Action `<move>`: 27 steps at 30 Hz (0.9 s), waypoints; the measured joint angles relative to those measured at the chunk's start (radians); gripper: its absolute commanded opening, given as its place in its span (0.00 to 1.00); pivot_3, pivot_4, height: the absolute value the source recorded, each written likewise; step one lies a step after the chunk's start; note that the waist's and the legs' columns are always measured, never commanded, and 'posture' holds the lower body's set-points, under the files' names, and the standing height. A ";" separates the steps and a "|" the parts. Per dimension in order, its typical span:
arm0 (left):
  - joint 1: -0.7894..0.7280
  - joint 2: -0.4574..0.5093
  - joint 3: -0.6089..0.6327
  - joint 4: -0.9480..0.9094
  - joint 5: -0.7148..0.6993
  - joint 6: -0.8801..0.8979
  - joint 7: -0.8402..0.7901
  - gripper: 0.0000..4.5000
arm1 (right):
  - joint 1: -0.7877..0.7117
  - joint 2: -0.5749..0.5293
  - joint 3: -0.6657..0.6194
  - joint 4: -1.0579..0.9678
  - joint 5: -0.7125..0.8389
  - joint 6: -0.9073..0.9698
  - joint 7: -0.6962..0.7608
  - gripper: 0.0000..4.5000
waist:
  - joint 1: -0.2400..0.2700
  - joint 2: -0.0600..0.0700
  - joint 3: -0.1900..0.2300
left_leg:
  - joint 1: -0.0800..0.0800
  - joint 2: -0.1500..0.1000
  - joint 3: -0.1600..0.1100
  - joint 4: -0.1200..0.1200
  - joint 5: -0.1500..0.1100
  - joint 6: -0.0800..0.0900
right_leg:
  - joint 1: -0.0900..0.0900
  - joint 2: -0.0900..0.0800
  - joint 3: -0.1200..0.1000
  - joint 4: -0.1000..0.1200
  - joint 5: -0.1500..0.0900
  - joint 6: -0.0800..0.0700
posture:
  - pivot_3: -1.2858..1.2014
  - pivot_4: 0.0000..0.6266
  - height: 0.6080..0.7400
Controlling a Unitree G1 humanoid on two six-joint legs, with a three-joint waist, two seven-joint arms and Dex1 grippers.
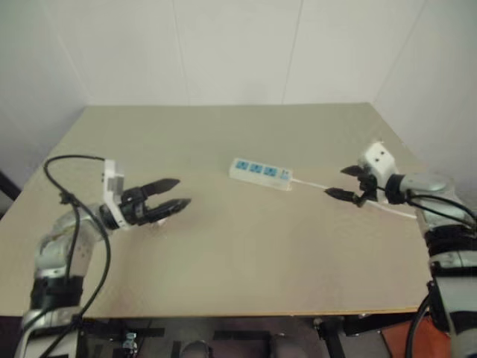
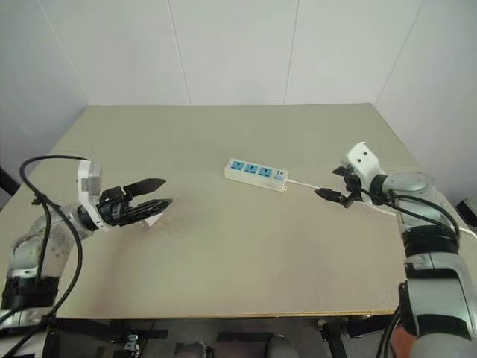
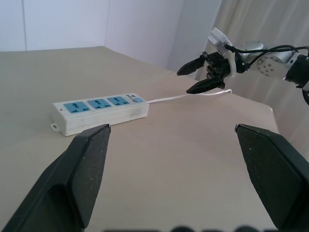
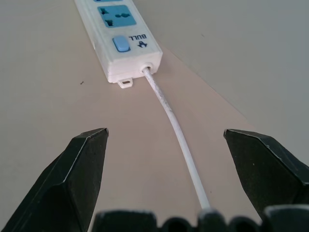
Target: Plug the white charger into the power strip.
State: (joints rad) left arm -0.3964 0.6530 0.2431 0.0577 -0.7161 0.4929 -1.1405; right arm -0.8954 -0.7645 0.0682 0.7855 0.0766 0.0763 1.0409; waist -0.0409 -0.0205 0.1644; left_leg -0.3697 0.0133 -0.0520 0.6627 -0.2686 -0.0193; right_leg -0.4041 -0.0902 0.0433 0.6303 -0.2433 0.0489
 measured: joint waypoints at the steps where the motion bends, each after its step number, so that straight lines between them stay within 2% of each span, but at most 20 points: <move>1: 0.006 0.000 0.005 -0.011 -0.004 0.008 0.009 1.00 | -0.008 0.002 0.000 0.012 -0.001 -0.011 0.007 1.00 | 0.001 0.000 0.000 | 0.000 0.000 0.000 0.000 0.000 0.000 | 0.000 0.000 0.000 0.000 0.000 0.000 | 0.52 0.24 1.00; 7: 0.016 0.009 0.047 -0.052 -0.045 0.056 0.046 1.00 | -0.011 0.003 -0.014 0.021 -0.001 -0.040 0.036 1.00 | -0.001 0.000 0.000 | 0.000 0.000 0.000 0.000 0.000 0.000 | 0.000 0.000 0.000 0.000 0.000 0.000 | 0.52 0.24 1.00; 9: 0.006 0.019 0.038 -0.038 -0.056 0.083 0.028 1.00 | 0.080 -0.020 -0.051 -0.126 0.033 0.004 0.047 1.00 | 0.004 0.000 0.000 | 0.000 0.000 -0.001 -0.001 0.000 0.000 | 0.000 0.000 -0.001 0.000 0.000 0.000 | 0.52 0.24 1.00; 11: -0.030 0.052 -0.009 0.024 -0.043 0.101 -0.036 1.00 | 0.239 -0.072 -0.106 -0.349 0.091 0.082 0.060 1.00 | 0.018 0.000 0.000 | -0.001 0.000 -0.002 -0.001 0.000 0.000 | 0.000 0.000 -0.002 0.001 0.000 0.000 | 0.52 0.24 1.00; 17: -0.276 0.083 -0.179 0.318 0.073 0.075 -0.291 1.00 | 0.515 -0.123 -0.259 -0.801 0.203 0.319 -0.016 1.00 | 0.026 0.001 0.000 | 0.001 -0.001 -0.001 0.000 0.000 0.000 | 0.002 0.001 -0.002 0.001 0.000 0.000 | 0.52 0.24 1.00; 22: -0.421 0.015 -0.260 0.505 0.151 0.023 -0.433 1.00 | 0.621 -0.130 -0.324 -1.005 0.244 0.455 -0.100 1.00 | 0.018 0.001 0.000 | 0.000 -0.001 -0.001 0.000 0.000 0.000 | 0.002 0.001 -0.001 0.000 0.000 0.000 | 0.52 0.24 1.00; 27: -0.477 -0.023 -0.323 0.581 0.165 -0.013 -0.463 1.00 | 0.640 -0.130 -0.364 -1.090 0.288 0.517 -0.152 1.00 | 0.014 0.001 0.000 | 0.000 -0.001 -0.001 0.000 0.000 0.000 | 0.001 0.001 -0.001 0.000 0.000 0.000 | 0.52 0.24 1.00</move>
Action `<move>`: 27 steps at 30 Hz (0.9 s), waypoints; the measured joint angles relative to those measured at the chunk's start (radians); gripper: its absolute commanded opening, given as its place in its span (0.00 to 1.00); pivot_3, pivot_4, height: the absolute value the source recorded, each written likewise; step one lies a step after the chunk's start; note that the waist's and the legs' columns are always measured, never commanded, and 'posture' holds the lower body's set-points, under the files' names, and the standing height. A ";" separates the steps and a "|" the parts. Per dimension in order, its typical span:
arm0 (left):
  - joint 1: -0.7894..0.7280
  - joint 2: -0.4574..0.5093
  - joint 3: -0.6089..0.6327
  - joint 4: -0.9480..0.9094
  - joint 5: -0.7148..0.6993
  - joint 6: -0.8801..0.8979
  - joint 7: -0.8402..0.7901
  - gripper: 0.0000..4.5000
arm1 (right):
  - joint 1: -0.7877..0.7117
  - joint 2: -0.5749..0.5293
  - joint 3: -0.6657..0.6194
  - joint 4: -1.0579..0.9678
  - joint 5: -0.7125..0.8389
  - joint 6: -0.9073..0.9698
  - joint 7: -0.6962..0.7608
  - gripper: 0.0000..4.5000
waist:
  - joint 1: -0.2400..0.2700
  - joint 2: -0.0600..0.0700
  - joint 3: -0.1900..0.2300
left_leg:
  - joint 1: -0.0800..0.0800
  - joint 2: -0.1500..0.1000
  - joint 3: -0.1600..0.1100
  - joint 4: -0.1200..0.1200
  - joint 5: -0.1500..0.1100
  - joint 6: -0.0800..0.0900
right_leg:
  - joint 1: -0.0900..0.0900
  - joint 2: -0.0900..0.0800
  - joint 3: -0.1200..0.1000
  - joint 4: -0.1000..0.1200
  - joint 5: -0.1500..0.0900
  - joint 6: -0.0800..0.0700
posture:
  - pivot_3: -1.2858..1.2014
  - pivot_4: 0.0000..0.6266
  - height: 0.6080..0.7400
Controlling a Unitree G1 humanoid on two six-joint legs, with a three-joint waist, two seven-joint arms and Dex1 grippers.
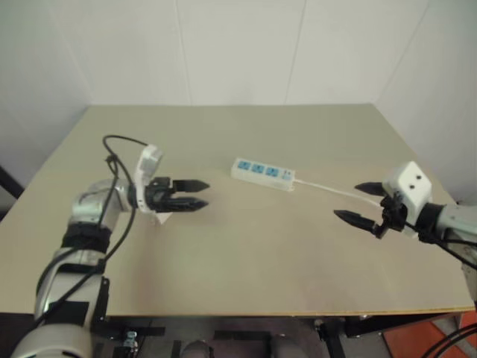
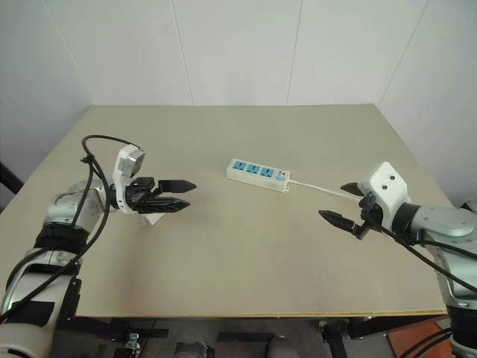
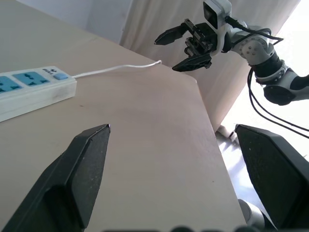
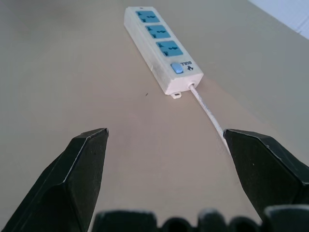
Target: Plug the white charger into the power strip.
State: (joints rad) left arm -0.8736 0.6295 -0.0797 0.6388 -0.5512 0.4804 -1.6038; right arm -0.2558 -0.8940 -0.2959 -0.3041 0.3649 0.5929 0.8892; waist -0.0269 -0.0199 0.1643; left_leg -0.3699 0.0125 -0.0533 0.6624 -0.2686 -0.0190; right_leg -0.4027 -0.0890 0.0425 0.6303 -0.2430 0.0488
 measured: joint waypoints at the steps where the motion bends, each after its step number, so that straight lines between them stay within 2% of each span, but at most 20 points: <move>1: -0.011 -0.007 0.001 0.018 0.002 -0.008 0.000 1.00 | -0.016 0.000 0.003 0.011 0.002 -0.001 0.000 1.00 | -0.001 0.000 0.000 | 0.000 0.000 0.000 0.000 0.000 0.000 | 0.000 0.000 0.000 0.000 0.000 0.000 | 0.52 0.24 1.00; 4: -0.019 -0.033 0.041 0.035 0.013 -0.037 0.030 1.00 | -0.141 -0.001 0.081 0.154 -0.036 -0.057 0.010 1.00 | -0.008 0.000 0.000 | 0.001 0.000 0.000 0.001 0.000 0.000 | 0.001 0.000 0.000 0.001 0.000 0.000 | 0.52 0.24 1.00; 7: 0.028 -0.032 0.100 -0.026 0.009 -0.041 0.097 1.00 | -0.253 0.002 0.166 0.332 -0.105 -0.141 0.028 1.00 | -0.018 0.000 0.000 | 0.001 0.001 0.000 0.001 0.000 0.000 | 0.000 0.001 0.000 0.001 0.000 0.000 | 0.52 0.24 1.00; 13: 0.287 -0.011 0.230 -0.351 -0.080 0.075 0.238 1.00 | -0.476 0.055 0.326 0.760 -0.227 -0.331 0.123 1.00 | -0.034 0.000 0.000 | -0.001 0.001 0.001 0.001 0.000 0.000 | -0.002 -0.001 0.001 0.001 0.000 0.000 | 0.52 0.24 1.00; 16: 0.361 -0.011 0.281 -0.505 -0.135 0.129 0.318 1.00 | -0.587 0.115 0.373 0.958 -0.282 -0.424 0.146 1.00 | -0.033 0.000 0.000 | 0.000 0.001 0.001 0.001 0.000 0.000 | -0.001 -0.001 0.001 -0.001 0.000 0.000 | 0.52 0.24 1.00; 20: 0.437 -0.016 0.318 -0.665 -0.195 0.180 0.415 1.00 | -0.734 0.205 0.423 1.230 -0.367 -0.561 0.111 1.00 | -0.034 0.000 0.000 | 0.001 0.001 0.001 0.000 0.001 -0.001 | -0.001 -0.001 0.001 0.000 0.000 0.000 | 0.52 0.24 1.00; 27: 0.512 0.003 0.347 -0.751 -0.216 0.182 0.489 1.00 | -0.819 0.266 0.444 1.512 -0.464 -0.678 0.004 1.00 | -0.032 0.000 0.000 | 0.000 0.000 0.001 -0.001 0.001 -0.002 | -0.001 -0.002 0.001 0.001 0.001 0.000 | 0.52 0.24 1.00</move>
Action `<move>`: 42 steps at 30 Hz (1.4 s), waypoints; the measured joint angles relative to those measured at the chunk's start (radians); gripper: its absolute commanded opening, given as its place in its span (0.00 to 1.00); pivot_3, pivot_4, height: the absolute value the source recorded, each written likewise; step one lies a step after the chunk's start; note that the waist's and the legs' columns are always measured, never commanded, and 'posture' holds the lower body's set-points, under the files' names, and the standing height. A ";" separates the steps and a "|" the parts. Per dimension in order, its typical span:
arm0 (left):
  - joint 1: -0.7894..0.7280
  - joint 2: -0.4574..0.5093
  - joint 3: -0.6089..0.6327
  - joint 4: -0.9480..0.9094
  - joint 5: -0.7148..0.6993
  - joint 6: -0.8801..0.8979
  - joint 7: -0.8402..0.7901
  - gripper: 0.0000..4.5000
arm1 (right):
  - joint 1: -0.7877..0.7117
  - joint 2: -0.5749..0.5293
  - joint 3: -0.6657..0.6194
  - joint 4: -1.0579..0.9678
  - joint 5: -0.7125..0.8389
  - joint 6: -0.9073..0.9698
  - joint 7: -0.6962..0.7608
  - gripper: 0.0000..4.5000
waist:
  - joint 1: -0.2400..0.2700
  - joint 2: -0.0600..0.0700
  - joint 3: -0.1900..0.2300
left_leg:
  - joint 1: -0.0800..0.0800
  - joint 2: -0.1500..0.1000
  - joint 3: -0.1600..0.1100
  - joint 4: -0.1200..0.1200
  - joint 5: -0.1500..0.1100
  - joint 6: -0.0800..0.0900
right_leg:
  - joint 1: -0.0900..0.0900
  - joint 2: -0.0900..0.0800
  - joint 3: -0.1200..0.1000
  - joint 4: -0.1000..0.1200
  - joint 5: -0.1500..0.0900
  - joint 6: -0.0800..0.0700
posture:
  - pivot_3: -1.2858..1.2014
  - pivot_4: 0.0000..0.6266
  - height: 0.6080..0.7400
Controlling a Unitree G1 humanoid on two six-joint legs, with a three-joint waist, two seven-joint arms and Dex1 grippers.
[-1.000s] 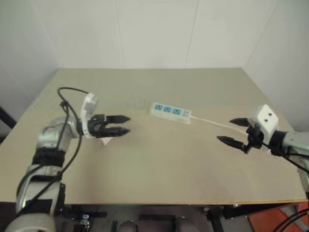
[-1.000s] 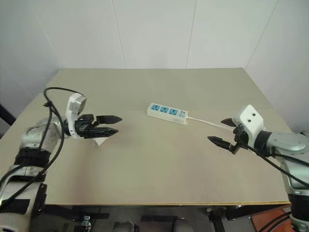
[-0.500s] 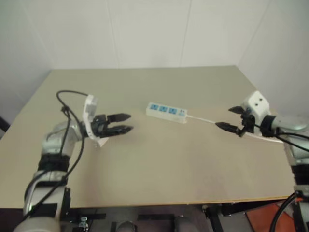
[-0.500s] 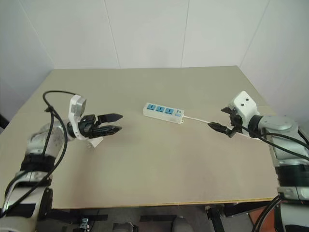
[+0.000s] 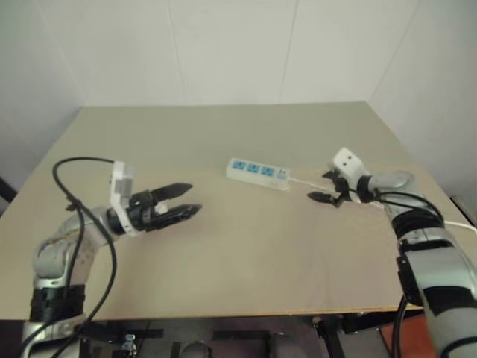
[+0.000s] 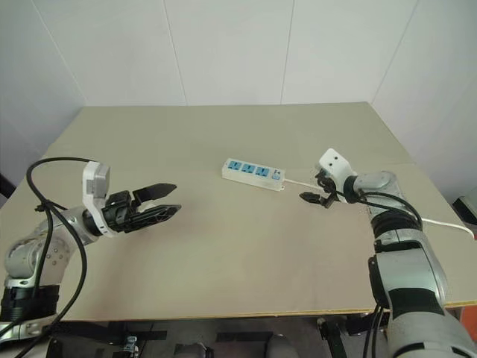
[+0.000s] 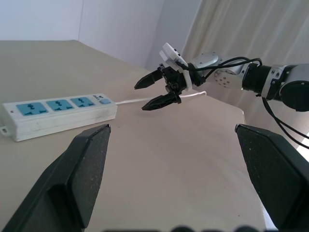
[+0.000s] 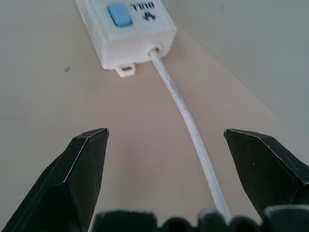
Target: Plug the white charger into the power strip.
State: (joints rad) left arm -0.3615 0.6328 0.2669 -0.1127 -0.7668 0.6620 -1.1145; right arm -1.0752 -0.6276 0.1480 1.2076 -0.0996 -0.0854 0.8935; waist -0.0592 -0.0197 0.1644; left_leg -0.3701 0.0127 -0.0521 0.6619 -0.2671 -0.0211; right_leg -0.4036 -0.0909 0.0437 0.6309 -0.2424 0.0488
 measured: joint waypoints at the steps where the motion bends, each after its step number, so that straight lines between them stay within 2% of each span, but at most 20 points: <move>1: 0.010 0.002 0.006 -0.010 -0.006 0.000 0.004 1.00 | -0.003 0.000 0.000 0.022 -0.007 -0.003 -0.019 1.00 | -0.001 0.000 0.000 | 0.000 0.000 0.000 0.000 0.000 0.000 | 0.000 0.000 0.000 0.000 0.000 0.000 | 0.52 0.24 1.00; 6: 0.044 0.026 0.020 -0.037 -0.021 -0.002 0.007 1.00 | -0.013 -0.002 -0.026 0.099 -0.017 0.002 -0.100 1.00 | -0.007 0.000 0.000 | 0.001 0.000 0.000 0.000 0.000 0.000 | 0.000 0.000 0.000 -0.001 0.000 0.000 | 0.52 0.24 1.00; 13: 0.051 0.040 0.024 -0.044 -0.026 -0.004 0.004 1.00 | -0.026 -0.019 -0.051 0.128 -0.036 0.087 -0.092 1.00 | -0.010 0.000 0.000 | 0.001 0.000 0.000 0.000 0.000 0.000 | 0.000 0.001 0.001 -0.001 0.000 0.000 | 0.52 0.24 1.00; 16: 0.051 0.042 0.023 -0.045 -0.026 -0.005 0.002 1.00 | -0.038 -0.019 -0.062 0.135 -0.039 0.137 -0.085 0.88 | -0.010 0.000 0.000 | 0.001 0.000 0.000 0.000 0.000 0.000 | 0.001 0.001 0.000 -0.001 0.000 0.000 | 0.52 0.24 1.00; 21: 0.056 0.056 0.027 -0.057 -0.026 -0.005 0.002 1.00 | -0.039 -0.019 -0.064 0.135 -0.048 0.159 -0.089 0.55 | -0.008 0.000 0.000 | 0.001 0.000 0.000 0.000 0.000 0.000 | 0.001 0.000 0.000 -0.001 0.000 0.000 | 0.52 0.24 1.00; 22: 0.063 0.058 0.030 -0.064 -0.026 -0.006 0.003 1.00 | -0.039 -0.019 -0.069 0.136 -0.050 0.164 -0.093 0.43 | -0.008 0.000 0.000 | 0.001 0.000 0.000 0.000 0.000 0.000 | 0.001 0.000 0.000 -0.001 0.000 0.000 | 0.52 0.24 1.00; 24: 0.068 0.061 0.031 -0.070 -0.028 -0.006 0.004 1.00 | -0.039 -0.019 -0.077 0.137 -0.053 0.175 -0.100 0.36 | -0.008 0.000 0.000 | 0.001 0.000 0.000 0.000 0.000 0.000 | 0.001 0.001 0.000 -0.001 0.000 0.000 | 0.52 0.24 1.00; 29: 0.080 0.050 0.033 -0.075 -0.030 -0.011 0.023 1.00 | -0.051 -0.015 -0.072 0.137 -0.083 0.171 -0.068 0.00 | -0.010 0.000 0.000 | 0.001 0.000 0.000 0.000 0.000 0.000 | 0.001 0.001 0.000 -0.001 0.000 0.000 | 0.52 0.24 1.00; 36: 0.077 0.041 0.028 -0.075 -0.039 -0.011 0.035 1.00 | -0.052 -0.015 -0.063 0.135 -0.097 0.135 -0.004 0.00 | -0.014 0.000 0.000 | 0.002 0.000 0.000 0.000 0.000 0.000 | 0.001 0.001 0.001 -0.001 0.000 0.000 | 0.52 0.24 1.00; 40: 0.044 0.037 0.017 -0.073 -0.040 -0.011 0.036 1.00 | -0.047 -0.018 -0.062 0.075 -0.090 0.124 0.133 0.00 | -0.017 0.000 0.000 | 0.001 0.000 0.000 0.000 0.000 0.000 | 0.000 0.001 0.001 0.000 0.000 0.000 | 0.52 0.24 1.00; 42: 0.031 0.034 0.010 -0.067 -0.040 -0.011 0.035 1.00 | 0.003 -0.032 -0.065 -0.059 -0.062 0.147 0.214 0.00 | -0.016 0.000 0.000 | 0.001 0.001 0.000 0.000 0.000 0.000 | 0.000 0.002 0.001 0.001 0.000 0.000 | 0.52 0.24 1.00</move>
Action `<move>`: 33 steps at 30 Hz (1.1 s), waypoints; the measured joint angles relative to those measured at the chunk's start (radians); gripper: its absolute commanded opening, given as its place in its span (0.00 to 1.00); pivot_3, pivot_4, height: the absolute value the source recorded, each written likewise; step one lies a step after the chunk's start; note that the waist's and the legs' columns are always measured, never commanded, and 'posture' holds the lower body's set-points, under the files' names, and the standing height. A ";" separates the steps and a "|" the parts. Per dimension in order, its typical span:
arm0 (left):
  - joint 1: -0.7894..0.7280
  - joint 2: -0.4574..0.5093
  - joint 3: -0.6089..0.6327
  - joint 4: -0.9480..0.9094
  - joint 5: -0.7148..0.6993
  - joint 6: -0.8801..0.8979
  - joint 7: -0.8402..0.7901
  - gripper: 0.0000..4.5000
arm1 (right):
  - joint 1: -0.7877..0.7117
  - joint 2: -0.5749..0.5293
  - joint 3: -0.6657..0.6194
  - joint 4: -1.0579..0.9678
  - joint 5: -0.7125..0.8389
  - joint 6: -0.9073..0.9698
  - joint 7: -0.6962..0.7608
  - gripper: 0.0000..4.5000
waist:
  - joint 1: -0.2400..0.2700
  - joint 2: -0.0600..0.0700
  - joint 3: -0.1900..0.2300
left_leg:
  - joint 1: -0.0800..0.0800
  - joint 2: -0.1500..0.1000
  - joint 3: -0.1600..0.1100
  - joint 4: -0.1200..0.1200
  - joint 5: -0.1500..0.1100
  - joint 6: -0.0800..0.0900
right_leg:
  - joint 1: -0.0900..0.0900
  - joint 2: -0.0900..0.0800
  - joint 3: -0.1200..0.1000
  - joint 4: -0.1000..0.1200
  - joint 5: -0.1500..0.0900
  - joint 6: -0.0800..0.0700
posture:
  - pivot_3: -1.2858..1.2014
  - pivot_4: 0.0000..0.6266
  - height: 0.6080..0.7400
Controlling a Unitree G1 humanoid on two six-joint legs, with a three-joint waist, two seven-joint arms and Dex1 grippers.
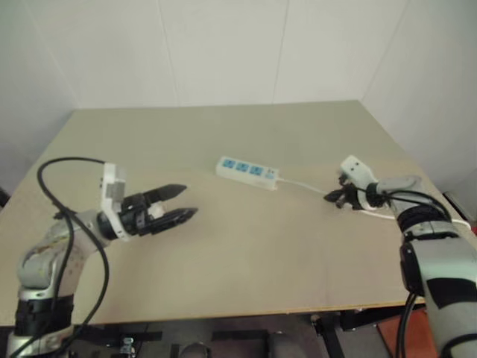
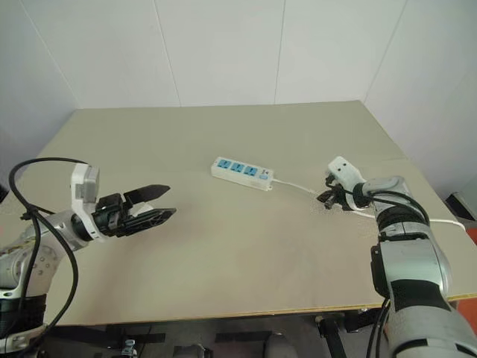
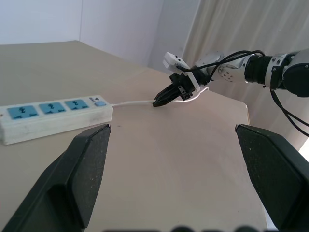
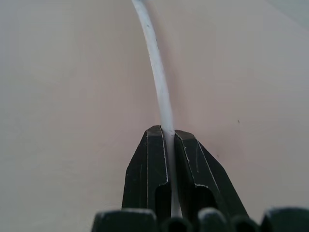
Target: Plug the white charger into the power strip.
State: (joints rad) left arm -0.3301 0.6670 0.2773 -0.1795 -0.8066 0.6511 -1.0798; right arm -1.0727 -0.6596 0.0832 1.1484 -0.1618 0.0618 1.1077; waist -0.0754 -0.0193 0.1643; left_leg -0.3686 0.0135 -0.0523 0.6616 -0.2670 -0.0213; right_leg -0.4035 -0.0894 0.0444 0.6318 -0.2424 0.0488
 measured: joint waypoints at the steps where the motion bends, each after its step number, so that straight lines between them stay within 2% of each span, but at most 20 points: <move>1: -0.007 -0.002 -0.005 0.004 0.000 0.000 -0.002 1.00 | 0.057 -0.014 -0.005 -0.118 0.026 0.032 0.037 0.00 | 0.003 0.000 0.000 | -0.001 0.000 -0.001 0.000 0.000 0.000 | 0.000 0.000 -0.001 0.001 0.000 0.000 | 0.52 0.24 1.00; 5: -0.031 -0.007 -0.026 0.042 0.002 -0.003 -0.015 1.00 | 0.441 -0.094 -0.047 -0.793 0.157 0.317 0.122 0.00 | 0.022 0.000 0.000 | -0.003 0.000 -0.002 0.000 0.000 0.000 | -0.001 0.000 -0.002 0.003 0.000 0.000 | 0.52 0.24 1.00; 10: -0.062 -0.010 -0.048 0.071 0.003 -0.007 -0.039 1.00 | 0.720 -0.176 -0.148 -1.283 0.288 0.541 0.114 0.00 | 0.033 0.001 0.000 | 0.000 -0.001 -0.001 0.000 0.000 0.001 | 0.000 0.000 -0.001 -0.001 0.000 0.000 | 0.52 0.24 1.00; 13: -0.070 -0.005 -0.054 0.087 0.006 -0.014 -0.055 1.00 | 0.821 -0.228 -0.217 -1.377 0.336 0.573 0.108 0.00 | 0.036 0.001 0.000 | 0.001 0.000 -0.001 0.000 0.000 0.001 | 0.002 0.000 -0.002 0.000 0.000 0.000 | 0.52 0.24 1.00; 17: -0.091 0.000 -0.062 0.112 0.017 -0.015 -0.072 1.00 | 0.898 -0.289 -0.271 -1.369 0.364 0.549 0.111 0.00 | 0.037 0.000 0.000 | 0.001 -0.001 -0.001 0.000 0.000 0.001 | 0.002 0.000 -0.002 -0.001 0.000 0.000 | 0.52 0.24 1.00; 23: -0.116 0.003 -0.067 0.138 0.027 -0.015 -0.089 1.00 | 0.896 -0.305 -0.285 -1.252 0.363 0.427 0.074 0.00 | 0.035 0.000 0.000 | 0.001 -0.001 -0.001 0.000 0.000 0.001 | 0.002 0.000 -0.001 -0.001 0.000 0.000 | 0.52 0.24 1.00; 33: -0.110 0.034 -0.078 0.149 0.037 -0.016 -0.093 1.00 | 0.886 -0.306 -0.246 -1.131 0.379 0.287 0.114 0.76 | 0.036 0.000 0.000 | 0.001 -0.001 -0.001 0.000 0.000 0.001 | 0.002 0.000 -0.001 -0.001 0.000 0.000 | 0.52 0.24 1.00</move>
State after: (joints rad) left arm -0.4399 0.7008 0.1997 -0.0309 -0.7694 0.6355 -1.1726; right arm -0.1863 -0.9660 -0.1624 0.0179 0.2173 0.3484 1.2219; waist -0.0398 -0.0190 0.1645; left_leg -0.3678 0.0129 -0.0530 0.6616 -0.2673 -0.0207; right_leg -0.4018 -0.0895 0.0429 0.6306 -0.2424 0.0489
